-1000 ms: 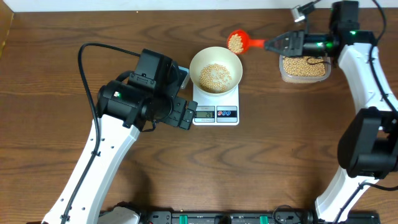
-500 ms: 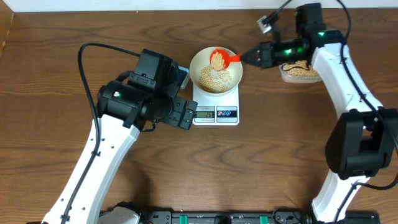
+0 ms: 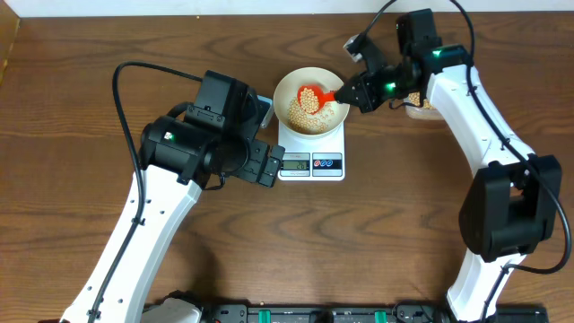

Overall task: Scoop item into bowl and weigh 50g on scale
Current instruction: 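Tip the red scoop with the right gripper to pour soybeans into the bowl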

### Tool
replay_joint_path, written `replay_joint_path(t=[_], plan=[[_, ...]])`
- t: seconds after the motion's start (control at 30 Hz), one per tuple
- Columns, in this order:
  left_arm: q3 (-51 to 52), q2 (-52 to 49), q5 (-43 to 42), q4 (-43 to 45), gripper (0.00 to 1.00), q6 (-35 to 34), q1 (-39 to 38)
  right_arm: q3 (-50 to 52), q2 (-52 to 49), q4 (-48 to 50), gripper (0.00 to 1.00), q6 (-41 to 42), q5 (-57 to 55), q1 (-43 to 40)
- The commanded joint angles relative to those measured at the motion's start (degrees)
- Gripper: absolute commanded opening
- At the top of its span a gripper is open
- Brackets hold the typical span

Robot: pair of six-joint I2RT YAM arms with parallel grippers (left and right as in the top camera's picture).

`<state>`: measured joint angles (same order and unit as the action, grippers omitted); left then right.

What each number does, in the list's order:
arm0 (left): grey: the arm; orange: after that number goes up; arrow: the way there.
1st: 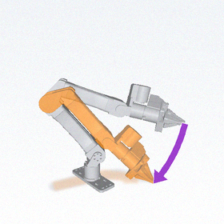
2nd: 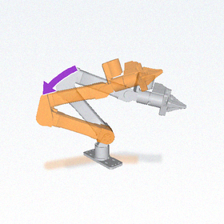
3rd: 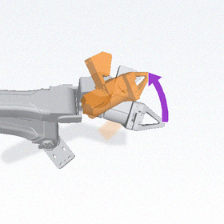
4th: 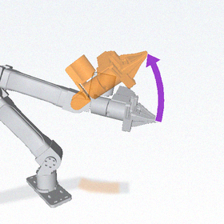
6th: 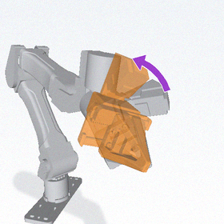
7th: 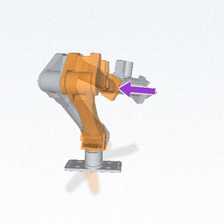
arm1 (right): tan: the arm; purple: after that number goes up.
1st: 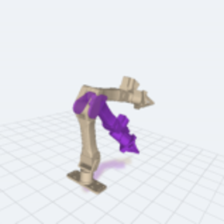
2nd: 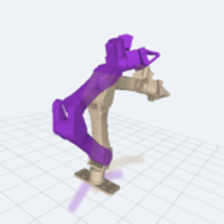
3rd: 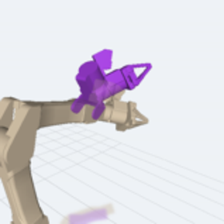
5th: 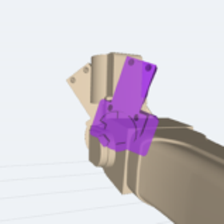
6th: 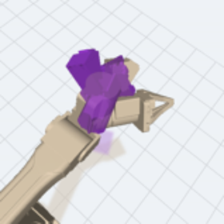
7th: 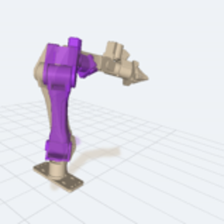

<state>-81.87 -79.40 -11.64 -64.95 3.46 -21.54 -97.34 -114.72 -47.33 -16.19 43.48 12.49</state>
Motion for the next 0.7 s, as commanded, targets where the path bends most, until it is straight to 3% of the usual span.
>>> replay_joint_path(t=[0.0, 0.37, 0.67], plan=[[0.55, 0.42, 0.59, -0.17, 0.98, 0.81, -0.02, -0.48, -0.33, 0.39, 0.01, -3.65, -2.95, 1.33], [0.55, 0.42, 0.59, -0.17, 0.98, 0.81, -0.02, -0.57, 3.56, 2.99, 0.01, -5.62, -12.94, 3.3], [0.55, 0.42, 0.59, -0.17, 0.98, 0.81, -0.02, -0.59, 5.27, 3.96, 0.01, -6.82, -14.93, 5.22]])
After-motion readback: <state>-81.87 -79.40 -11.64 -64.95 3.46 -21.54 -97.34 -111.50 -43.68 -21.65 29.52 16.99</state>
